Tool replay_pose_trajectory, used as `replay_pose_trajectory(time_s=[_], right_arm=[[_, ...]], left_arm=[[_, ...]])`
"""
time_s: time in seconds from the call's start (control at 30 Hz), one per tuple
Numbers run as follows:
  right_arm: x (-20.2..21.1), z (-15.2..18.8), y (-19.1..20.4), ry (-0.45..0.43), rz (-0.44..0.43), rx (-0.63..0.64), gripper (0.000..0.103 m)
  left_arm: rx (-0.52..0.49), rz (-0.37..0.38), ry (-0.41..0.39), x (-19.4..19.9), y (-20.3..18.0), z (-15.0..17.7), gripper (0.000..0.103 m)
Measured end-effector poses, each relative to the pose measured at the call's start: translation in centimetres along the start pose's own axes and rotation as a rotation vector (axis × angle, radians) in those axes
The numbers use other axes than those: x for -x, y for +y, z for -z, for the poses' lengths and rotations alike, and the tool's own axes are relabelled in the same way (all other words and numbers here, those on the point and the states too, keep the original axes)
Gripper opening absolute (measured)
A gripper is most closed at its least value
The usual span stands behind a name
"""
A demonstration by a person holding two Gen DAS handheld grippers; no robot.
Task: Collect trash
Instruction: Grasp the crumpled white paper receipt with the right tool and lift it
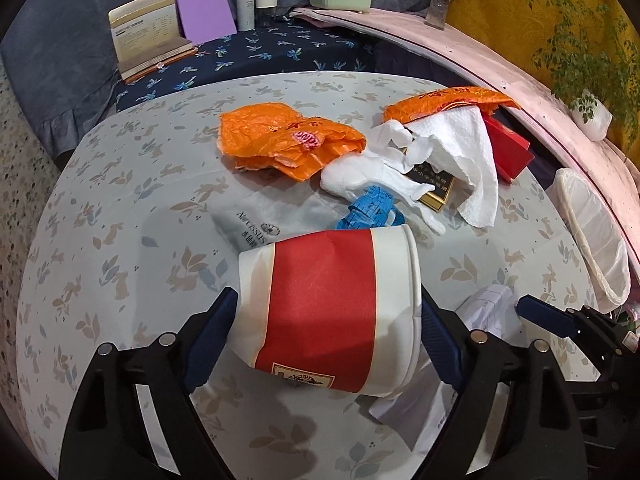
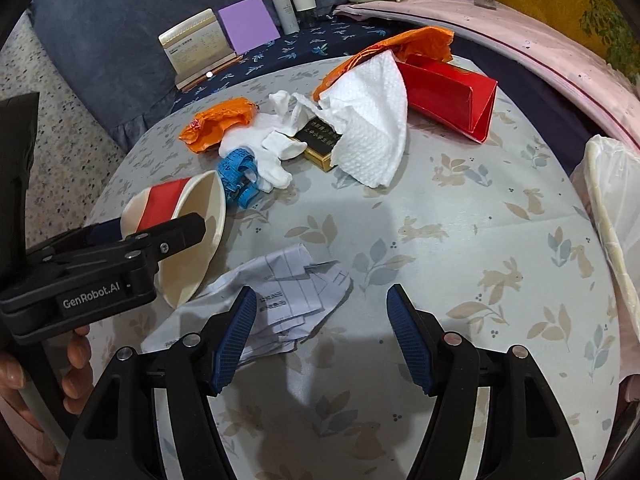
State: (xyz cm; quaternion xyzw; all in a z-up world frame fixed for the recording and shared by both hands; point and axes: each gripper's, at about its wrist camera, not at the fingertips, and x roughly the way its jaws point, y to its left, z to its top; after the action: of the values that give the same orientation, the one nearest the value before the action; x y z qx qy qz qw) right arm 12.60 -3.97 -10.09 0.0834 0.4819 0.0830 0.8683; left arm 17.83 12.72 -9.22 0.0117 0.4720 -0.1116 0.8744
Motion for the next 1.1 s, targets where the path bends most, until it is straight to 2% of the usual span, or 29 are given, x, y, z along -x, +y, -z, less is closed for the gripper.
replay_pose_trajectory(time_s=[0.27,0.57,0.7,0.87,0.97,1.07,1.1], right_arm=[[2.0,0.5,2.0,-0.02,-0.045,0.014,0.065],[2.6,1.9,6.7,-0.02,-0.07,0.081,0.065],[1.6,2.1,8.2,-0.011,-0.022,0.062,0.065],[-0.4,1.8,8.1,0.005,0.088,-0.007,0.065],[-1.0,2.1,7.2,0.006,0.126,-0.027,0.06],[-0.5,2.5,6.0,-0.006,0.129,-0.028,0.057],[-0.2,2.6,5.6,-0.008,0.131,-0.027,0.053]], left_arm=[[0.064,-0.048,-0.001,2.0,1.6,1.7,0.082],[0.191,-0.113,-0.02,4.9,5.4,3.1,0.082],[0.225,-0.144,-0.027,5.8,6.9,3.5,0.082],[0.25,-0.156,-0.028,6.3,8.0,4.0,0.082],[0.245,-0.147,-0.028,6.4,7.8,4.2,0.082],[0.234,-0.132,-0.025,6.3,7.0,4.2,0.082],[0.228,-0.125,-0.023,6.2,6.7,4.2,0.082]])
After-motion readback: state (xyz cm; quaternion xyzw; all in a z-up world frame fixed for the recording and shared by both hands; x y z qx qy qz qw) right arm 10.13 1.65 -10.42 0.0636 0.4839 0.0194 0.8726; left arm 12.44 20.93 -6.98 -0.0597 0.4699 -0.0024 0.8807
